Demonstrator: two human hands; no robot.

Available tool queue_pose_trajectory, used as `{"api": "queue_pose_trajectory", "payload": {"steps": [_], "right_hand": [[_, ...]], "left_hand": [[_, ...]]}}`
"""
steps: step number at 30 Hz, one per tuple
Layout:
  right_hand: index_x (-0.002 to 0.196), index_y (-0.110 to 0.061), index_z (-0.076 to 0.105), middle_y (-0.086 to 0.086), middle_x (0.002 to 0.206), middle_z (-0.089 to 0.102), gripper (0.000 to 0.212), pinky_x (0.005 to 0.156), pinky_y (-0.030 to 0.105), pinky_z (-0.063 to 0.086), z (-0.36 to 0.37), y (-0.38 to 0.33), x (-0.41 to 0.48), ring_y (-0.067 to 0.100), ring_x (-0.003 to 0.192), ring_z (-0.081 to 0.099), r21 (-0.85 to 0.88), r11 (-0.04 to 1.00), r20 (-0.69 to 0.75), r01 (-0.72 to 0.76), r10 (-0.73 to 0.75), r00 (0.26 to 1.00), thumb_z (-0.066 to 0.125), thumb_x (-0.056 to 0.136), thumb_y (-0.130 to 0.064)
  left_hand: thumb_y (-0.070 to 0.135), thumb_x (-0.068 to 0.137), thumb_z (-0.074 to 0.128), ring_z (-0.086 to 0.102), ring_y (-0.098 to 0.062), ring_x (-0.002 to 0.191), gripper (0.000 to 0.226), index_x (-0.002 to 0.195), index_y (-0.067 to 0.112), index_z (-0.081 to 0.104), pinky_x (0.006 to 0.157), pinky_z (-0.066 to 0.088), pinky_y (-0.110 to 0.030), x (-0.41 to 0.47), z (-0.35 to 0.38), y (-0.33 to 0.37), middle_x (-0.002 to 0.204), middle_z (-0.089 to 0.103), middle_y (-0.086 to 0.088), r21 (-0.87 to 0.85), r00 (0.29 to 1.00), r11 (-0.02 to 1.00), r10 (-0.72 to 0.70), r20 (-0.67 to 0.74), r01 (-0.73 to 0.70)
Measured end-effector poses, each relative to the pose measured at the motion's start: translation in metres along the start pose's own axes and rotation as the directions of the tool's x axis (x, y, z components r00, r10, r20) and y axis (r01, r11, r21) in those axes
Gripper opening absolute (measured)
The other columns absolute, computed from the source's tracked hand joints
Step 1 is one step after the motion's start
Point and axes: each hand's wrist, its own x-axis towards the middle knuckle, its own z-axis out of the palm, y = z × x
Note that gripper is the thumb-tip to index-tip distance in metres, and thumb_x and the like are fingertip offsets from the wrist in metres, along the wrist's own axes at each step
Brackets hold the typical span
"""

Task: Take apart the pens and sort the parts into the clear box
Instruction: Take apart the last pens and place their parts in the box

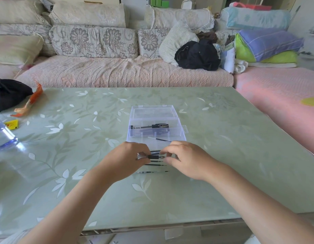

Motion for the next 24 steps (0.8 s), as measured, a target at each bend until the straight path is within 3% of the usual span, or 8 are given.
{"api": "queue_pose_trajectory", "payload": {"steps": [5,8,13,18,21,24], "right_hand": [[0.113,-0.031,0.068,-0.010,0.100,0.057,0.028,0.080,0.035,0.045,0.002,-0.005,0.005,0.017,0.098,0.052,-0.092,0.996,0.004,0.009,-0.008,1.000,0.044,0.101,-0.037],[0.111,-0.031,0.071,-0.008,0.101,0.059,0.026,0.080,0.034,0.045,0.001,-0.007,0.008,0.019,0.096,0.054,-0.115,0.993,-0.032,0.029,-0.032,0.999,0.049,0.099,-0.037],[0.098,-0.029,0.075,-0.009,0.099,0.064,0.015,0.075,0.028,0.036,0.001,-0.012,0.009,0.018,0.086,0.056,-0.113,0.993,-0.170,0.042,-0.061,0.984,0.065,0.090,-0.035],[0.096,-0.030,0.070,-0.014,0.101,0.059,0.020,0.070,0.024,0.026,0.003,-0.014,0.010,0.006,0.071,0.040,-0.085,0.996,-0.196,0.005,-0.022,0.980,0.068,0.084,-0.046],[0.087,-0.030,0.071,-0.014,0.098,0.060,0.014,0.072,0.026,0.029,0.002,-0.014,0.011,0.000,0.063,0.043,-0.021,1.000,-0.215,0.001,-0.006,0.977,0.069,0.085,-0.043],[0.085,-0.029,0.069,-0.014,0.095,0.058,0.014,0.074,0.026,0.028,0.003,-0.014,0.013,0.005,0.072,0.048,-0.019,1.000,-0.225,-0.022,0.017,0.974,0.075,0.079,-0.041]], "left_hand": [[0.034,0.087,0.068,0.059,-0.002,0.074,0.008,0.093,0.040,0.068,0.059,0.043,-0.012,-0.002,-0.003,0.005,0.081,0.064,0.023,0.018,1.000,1.000,0.008,-0.027,-0.007],[0.035,0.089,0.065,0.052,0.002,0.064,0.013,0.097,0.045,0.061,0.052,0.036,-0.013,-0.002,-0.005,0.008,0.077,0.060,0.024,0.053,1.000,0.999,0.002,-0.022,-0.001],[0.028,0.096,0.055,0.051,0.011,0.056,0.016,0.091,0.031,0.069,0.053,0.037,-0.009,-0.004,-0.010,0.013,0.072,0.066,0.026,0.036,0.999,0.999,-0.022,0.044,0.020],[0.032,0.098,0.049,0.052,0.010,0.064,0.019,0.091,0.035,0.067,0.051,0.033,-0.014,-0.002,-0.012,0.012,0.080,0.069,0.021,0.085,0.998,0.996,-0.027,0.049,0.023],[0.034,0.099,0.047,0.052,0.010,0.068,0.020,0.091,0.036,0.066,0.052,0.032,-0.014,-0.002,-0.012,0.011,0.081,0.068,0.021,0.106,0.998,0.994,-0.032,0.047,0.027],[0.034,0.099,0.046,0.052,0.010,0.068,0.021,0.090,0.036,0.065,0.052,0.031,-0.014,-0.003,-0.012,0.012,0.081,0.069,0.021,0.121,0.998,0.992,-0.035,0.059,0.028]]}}
